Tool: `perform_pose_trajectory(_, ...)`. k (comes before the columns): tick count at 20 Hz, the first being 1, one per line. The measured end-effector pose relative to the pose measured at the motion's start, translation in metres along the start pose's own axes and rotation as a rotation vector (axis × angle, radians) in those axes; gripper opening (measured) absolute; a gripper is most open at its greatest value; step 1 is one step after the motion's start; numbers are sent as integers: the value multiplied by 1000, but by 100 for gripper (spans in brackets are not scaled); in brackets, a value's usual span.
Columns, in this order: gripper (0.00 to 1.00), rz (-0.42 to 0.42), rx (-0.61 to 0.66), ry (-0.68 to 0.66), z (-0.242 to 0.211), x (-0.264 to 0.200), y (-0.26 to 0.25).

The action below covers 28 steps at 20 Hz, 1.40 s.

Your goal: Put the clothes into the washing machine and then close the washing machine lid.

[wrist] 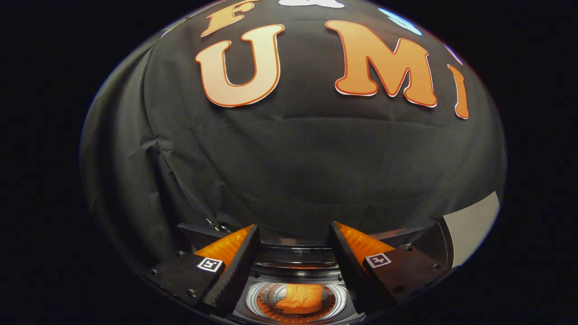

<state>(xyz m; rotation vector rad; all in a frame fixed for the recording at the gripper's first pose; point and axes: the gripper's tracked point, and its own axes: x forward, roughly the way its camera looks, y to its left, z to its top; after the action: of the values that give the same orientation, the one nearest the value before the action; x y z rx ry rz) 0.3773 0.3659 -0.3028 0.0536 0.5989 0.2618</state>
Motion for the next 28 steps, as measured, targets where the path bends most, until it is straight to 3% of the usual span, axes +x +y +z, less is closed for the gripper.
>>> perform_pose_trajectory(6,99,-16,19,-9,-2,5,1)
perform_pose_trajectory(28,100,-14,-10,-85,-40,-54,5)
